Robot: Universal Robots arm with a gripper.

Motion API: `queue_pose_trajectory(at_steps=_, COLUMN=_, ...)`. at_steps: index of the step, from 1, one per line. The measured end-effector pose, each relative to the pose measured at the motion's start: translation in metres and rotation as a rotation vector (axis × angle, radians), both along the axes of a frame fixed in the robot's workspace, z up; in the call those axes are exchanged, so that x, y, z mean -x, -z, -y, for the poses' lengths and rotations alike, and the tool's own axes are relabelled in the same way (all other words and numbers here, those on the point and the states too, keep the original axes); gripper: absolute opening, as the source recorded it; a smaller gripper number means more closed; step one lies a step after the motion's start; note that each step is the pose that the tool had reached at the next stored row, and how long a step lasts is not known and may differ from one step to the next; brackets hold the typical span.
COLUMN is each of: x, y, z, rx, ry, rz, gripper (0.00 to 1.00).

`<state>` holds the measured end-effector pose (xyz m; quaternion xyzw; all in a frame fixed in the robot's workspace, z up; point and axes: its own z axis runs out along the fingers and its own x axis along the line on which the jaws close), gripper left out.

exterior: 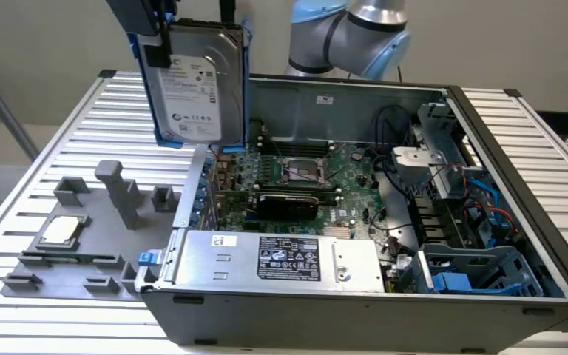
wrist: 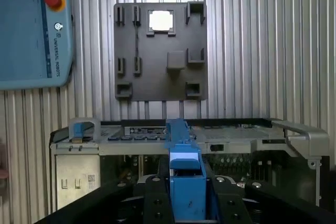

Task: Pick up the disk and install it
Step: 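Pick up the disk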

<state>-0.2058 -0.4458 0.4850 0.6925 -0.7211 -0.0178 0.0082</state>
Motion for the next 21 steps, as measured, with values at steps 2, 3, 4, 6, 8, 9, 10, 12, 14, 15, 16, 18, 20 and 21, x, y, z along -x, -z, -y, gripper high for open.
queue_pose_trajectory(at_steps=2, x=-0.006, y=0.0, z=0.0039, rx=0.0, ry=0.0, rz=0.0005, gripper=0.0)
queue_pose_trajectory(at_steps=3, x=-0.009, y=0.0, z=0.006, rx=0.0, ry=0.0, rz=0.001, gripper=0.0)
queue_pose_trajectory(at_steps=4, x=-0.012, y=0.0, z=0.008, rx=0.0, ry=0.0, rz=0.0016, gripper=0.0)
queue_pose_trajectory(at_steps=6, x=-0.017, y=0.0, z=0.0118, rx=0.0, ry=0.0, rz=0.003, gripper=0.0)
queue_pose_trajectory(at_steps=8, x=-0.022, y=0.0, z=0.016, rx=0.0, ry=0.0, rz=0.0045, gripper=0.0)
queue_pose_trajectory(at_steps=9, x=-0.024, y=0.0, z=0.0181, rx=-0.0001, ry=0.0, rz=0.0053, gripper=0.0)
queue_pose_trajectory(at_steps=10, x=-0.026, y=0.0, z=0.0203, rx=0.0, ry=0.0, rz=0.0061, gripper=0.0)
queue_pose_trajectory(at_steps=12, x=-0.031, y=0.0001, z=0.0245, rx=-0.0001, ry=0.0, rz=0.008, gripper=0.0)
queue_pose_trajectory(at_steps=14, x=-0.037, y=0.0003, z=0.0289, rx=-0.0001, ry=0.0, rz=0.0095, gripper=0.0)
queue_pose_trajectory(at_steps=15, x=-0.039, y=0.0004, z=0.0311, rx=-0.0001, ry=0.0, rz=0.0099, gripper=0.0)
queue_pose_trajectory(at_steps=16, x=-0.043, y=0.0006, z=0.0334, rx=-0.0001, ry=0.0, rz=0.0102, gripper=0.0)
queue_pose_trajectory(at_steps=18, x=-0.051, y=0.0011, z=0.0373, rx=-0.0002, ry=0.0, rz=0.0106, gripper=0.0)
queue_pose_trajectory(at_steps=20, x=-0.06, y=0.0017, z=0.04, rx=-0.0001, ry=0.0, rz=0.0106, gripper=0.0)
queue_pose_trajectory(at_steps=21, x=-0.064, y=0.0019, z=0.0411, rx=0.0, ry=0.0, rz=0.0105, gripper=0.0)
